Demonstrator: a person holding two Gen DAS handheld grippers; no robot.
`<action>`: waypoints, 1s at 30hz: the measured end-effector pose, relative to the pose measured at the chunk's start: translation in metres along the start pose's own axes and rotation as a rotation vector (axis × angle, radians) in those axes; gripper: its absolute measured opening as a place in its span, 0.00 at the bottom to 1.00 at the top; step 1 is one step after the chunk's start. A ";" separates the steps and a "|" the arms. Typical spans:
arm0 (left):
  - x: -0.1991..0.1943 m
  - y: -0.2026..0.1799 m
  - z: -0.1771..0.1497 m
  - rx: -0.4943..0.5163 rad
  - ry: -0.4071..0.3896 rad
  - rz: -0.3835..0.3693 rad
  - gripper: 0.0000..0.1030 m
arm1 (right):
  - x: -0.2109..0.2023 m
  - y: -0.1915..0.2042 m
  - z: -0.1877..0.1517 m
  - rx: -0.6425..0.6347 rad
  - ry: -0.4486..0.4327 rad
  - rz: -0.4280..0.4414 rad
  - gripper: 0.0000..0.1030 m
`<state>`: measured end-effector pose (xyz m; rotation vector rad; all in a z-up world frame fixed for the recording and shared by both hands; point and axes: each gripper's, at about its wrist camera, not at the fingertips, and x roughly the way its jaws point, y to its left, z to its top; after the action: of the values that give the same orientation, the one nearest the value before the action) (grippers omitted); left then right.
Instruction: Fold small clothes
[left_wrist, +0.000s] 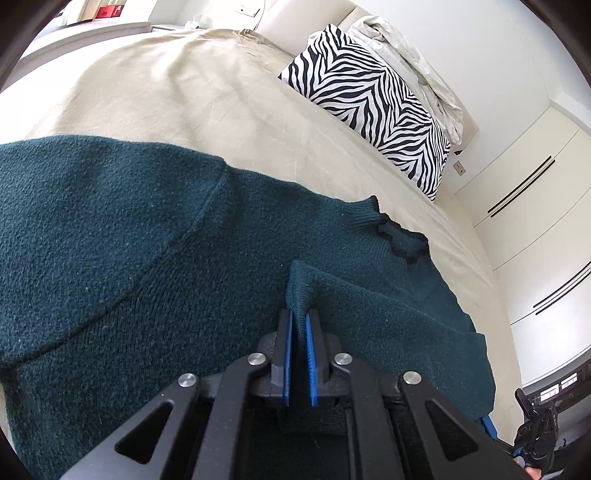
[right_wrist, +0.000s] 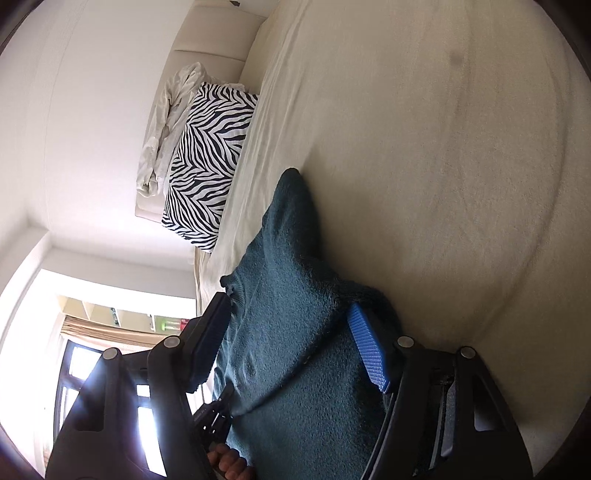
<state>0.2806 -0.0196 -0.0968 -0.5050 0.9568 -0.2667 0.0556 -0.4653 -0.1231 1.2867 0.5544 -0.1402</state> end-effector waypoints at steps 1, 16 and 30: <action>0.000 0.001 -0.001 0.004 0.000 -0.003 0.09 | -0.002 0.001 -0.002 0.000 0.017 0.002 0.63; 0.007 0.011 -0.011 0.017 -0.049 -0.047 0.12 | 0.065 0.069 0.072 -0.133 0.198 0.136 0.65; 0.009 0.015 -0.013 0.010 -0.051 -0.058 0.12 | 0.052 0.031 0.037 -0.147 0.379 0.056 0.63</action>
<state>0.2746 -0.0145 -0.1170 -0.5289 0.8917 -0.3095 0.1239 -0.4807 -0.1140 1.1894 0.8357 0.1929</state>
